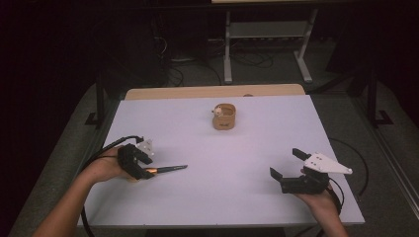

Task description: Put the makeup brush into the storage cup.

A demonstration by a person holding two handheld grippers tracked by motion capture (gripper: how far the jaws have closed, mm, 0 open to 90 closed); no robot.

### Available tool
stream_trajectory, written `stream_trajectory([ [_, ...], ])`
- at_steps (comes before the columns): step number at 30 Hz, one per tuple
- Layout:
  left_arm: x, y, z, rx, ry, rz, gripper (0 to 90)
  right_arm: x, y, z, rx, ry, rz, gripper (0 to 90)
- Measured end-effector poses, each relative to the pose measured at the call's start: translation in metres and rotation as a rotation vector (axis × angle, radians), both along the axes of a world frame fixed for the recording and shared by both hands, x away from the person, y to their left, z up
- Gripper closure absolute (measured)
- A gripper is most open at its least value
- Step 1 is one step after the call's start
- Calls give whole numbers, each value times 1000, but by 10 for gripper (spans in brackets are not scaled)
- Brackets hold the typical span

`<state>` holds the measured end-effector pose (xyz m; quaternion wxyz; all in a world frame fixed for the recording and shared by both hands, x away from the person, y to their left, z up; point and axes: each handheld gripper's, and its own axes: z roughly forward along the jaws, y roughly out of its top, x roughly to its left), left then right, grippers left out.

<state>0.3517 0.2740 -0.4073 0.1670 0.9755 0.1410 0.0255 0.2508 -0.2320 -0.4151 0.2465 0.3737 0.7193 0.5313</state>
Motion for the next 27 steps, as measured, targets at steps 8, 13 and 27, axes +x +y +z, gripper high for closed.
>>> stream_trajectory([
  [8,-2,1,-5,22,2,-14,506,0,0,-1,-1,0,4,0],
  [13,-2,1,-7,34,-6,-24,543,1,0,-1,-3,4,3,0],
  [27,-3,-2,-8,45,-2,-46,615,1,-1,-1,0,5,2,0],
])
